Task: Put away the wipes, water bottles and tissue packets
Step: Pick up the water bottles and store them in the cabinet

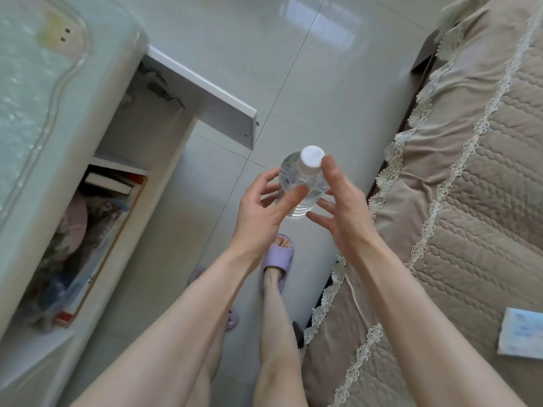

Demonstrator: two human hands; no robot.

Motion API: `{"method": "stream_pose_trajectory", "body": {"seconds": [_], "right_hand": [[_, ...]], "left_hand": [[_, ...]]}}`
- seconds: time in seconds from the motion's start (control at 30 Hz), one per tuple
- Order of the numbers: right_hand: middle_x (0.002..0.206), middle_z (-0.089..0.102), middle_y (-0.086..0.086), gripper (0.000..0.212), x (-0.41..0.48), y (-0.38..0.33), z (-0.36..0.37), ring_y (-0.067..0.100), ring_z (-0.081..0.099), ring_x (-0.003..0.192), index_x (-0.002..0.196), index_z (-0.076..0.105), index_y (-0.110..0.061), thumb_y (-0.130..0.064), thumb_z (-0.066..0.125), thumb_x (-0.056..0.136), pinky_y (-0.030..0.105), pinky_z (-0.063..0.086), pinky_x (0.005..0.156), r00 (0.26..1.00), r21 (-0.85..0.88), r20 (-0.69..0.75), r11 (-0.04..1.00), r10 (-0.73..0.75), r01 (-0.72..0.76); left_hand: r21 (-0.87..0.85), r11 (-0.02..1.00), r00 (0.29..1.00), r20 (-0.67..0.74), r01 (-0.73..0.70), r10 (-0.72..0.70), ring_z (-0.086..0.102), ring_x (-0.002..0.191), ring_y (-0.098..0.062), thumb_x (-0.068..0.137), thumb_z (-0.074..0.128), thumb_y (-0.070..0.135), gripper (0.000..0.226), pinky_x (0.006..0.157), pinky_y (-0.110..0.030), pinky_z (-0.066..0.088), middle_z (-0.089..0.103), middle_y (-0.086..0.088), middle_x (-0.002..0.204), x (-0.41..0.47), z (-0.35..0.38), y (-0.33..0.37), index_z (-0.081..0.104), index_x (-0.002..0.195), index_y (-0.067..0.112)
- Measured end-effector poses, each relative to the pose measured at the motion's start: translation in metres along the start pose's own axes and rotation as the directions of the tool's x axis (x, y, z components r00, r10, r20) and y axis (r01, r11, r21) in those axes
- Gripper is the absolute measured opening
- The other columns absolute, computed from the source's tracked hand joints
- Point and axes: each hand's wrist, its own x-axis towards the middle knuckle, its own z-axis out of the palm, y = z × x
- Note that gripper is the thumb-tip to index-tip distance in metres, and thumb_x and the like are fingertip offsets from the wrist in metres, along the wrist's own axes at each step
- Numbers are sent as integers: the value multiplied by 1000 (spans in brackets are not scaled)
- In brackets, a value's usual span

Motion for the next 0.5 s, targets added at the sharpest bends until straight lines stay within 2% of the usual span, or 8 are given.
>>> {"method": "stream_pose_trajectory", "body": {"seconds": [0.13,0.27,0.37,0.5], "right_hand": [[85,74,-19,30,-5,38,45,3,71,89,90,72,-37,-59,60,73,18,55,60,999,26,37,999,19,-20],[94,74,-20,36,3,63,89,4,69,97,96,71,-38,-63,59,72,21,55,70,996,-15,85,999,34,-33],[95,72,-23,36,18,76,118,3,68,98,97,71,-41,-64,58,72,27,53,77,992,-53,119,998,44,-38],[89,71,-27,25,44,81,144,-4,68,87,92,70,-46,-63,58,79,19,55,67,982,-73,181,996,57,-44]], "left_hand": [[-11,1000,999,-30,25,-25,68,100,-15,76,76,32,46,83,-24,53,68,4,105,-11,-55,-21,63,119,24],[-18,1000,997,-75,23,-24,67,105,-18,74,77,34,53,96,-38,52,67,1,110,-9,-103,-33,61,123,21],[-39,999,993,-120,10,-15,67,106,-17,70,81,38,58,99,-44,51,67,4,106,1,-135,-39,61,122,23],[-56,998,986,-163,-40,30,69,102,-15,72,77,35,45,97,-45,52,71,10,98,23,-161,-47,64,114,28]]}}
